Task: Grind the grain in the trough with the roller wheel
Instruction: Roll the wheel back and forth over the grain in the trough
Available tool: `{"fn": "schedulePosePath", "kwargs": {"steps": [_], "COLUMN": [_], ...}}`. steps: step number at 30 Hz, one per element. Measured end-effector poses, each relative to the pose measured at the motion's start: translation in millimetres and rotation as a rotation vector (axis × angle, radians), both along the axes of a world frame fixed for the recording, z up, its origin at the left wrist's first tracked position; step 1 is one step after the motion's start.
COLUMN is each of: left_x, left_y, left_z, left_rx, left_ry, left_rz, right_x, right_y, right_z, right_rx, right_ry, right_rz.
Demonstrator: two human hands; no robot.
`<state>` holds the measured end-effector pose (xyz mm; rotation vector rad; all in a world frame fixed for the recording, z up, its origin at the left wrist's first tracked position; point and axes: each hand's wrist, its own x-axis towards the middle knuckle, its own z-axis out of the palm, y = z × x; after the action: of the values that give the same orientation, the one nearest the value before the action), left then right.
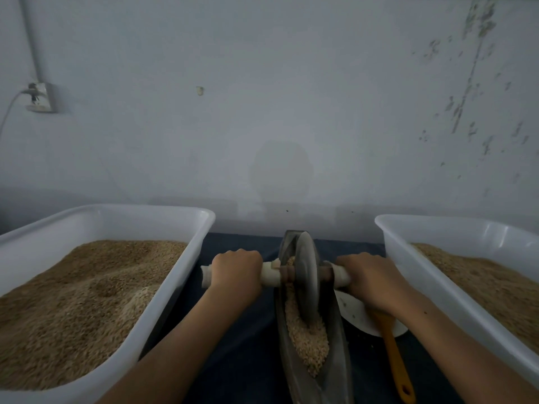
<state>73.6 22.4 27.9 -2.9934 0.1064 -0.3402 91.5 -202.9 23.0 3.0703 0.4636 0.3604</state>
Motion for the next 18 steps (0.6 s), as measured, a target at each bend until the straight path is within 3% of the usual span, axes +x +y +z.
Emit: {"fn": "schedulePosePath", "kwargs": {"steps": [6,12,15,18], "left_x": [0.1,-2.2,-1.5,1.5], "left_y": [1.8,4.1,4.2,3.3], "left_z": [-1.0,5.2,5.4,3.2], "left_rx": [-0.028,-0.004,-0.023,-0.056], "left_ry": [0.008,0.152,0.162,0.136], "left_rz": [0.002,-0.019,-0.014,-0.002], "right_x": [-1.6,-1.3,-1.0,-1.3], "right_y": [2.6,3.3,4.5,6.8], "right_z": [2.5,17.1,17.3,12.8], "right_rx": [-0.028,-0.089,-0.089,-0.072], "right_ry": [-0.007,0.309,0.311,0.183], "right_rz": [-0.023,-0.077,-0.085,-0.067]}}
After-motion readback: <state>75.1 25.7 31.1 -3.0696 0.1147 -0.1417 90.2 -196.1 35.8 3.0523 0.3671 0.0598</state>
